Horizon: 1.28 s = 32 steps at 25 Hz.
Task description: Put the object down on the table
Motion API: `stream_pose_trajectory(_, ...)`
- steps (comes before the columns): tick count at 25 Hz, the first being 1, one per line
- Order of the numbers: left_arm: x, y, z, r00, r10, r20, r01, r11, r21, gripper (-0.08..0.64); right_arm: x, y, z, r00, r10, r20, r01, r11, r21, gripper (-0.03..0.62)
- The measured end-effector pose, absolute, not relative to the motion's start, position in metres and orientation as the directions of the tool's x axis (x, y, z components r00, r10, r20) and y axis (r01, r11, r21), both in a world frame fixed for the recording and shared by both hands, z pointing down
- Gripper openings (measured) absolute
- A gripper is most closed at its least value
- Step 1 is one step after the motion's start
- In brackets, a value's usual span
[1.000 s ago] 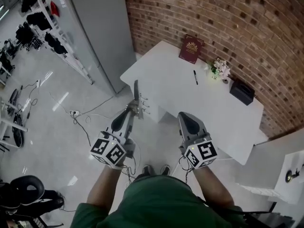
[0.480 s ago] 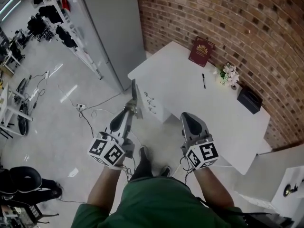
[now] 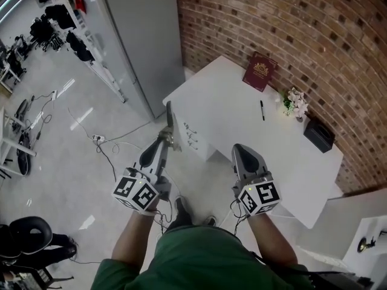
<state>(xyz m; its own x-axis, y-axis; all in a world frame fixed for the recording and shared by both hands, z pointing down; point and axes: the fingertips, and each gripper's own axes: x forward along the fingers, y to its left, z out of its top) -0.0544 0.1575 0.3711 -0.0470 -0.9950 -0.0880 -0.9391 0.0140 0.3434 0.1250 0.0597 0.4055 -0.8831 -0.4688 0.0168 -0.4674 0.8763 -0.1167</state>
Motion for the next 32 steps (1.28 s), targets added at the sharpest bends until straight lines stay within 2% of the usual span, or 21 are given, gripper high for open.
stream_pose_trajectory(15, -0.177, 0.096, 0.393, 0.064, -0.989, -0.136, -0.903, -0.115, 0.413, 0.02, 0.03, 0.018, 0.399, -0.809, -0.585, 0.061, -0.587, 0.807, -0.058, 0.002)
stream_pose_trajectory(24, -0.206, 0.053, 0.428, 0.095, -0.991, -0.09, -0.871, -0.127, 0.474, 0.02, 0.012, -0.022, 0.426, -0.777, -0.618, 0.122, -0.628, 0.774, -0.08, 0.003)
stream_pose_trajectory(32, -0.211, -0.006, 0.428, 0.074, -0.996, -0.042, -0.896, -0.085, 0.436, 0.02, -0.007, -0.09, 0.429, -0.809, -0.58, 0.092, -0.587, 0.797, -0.138, 0.003)
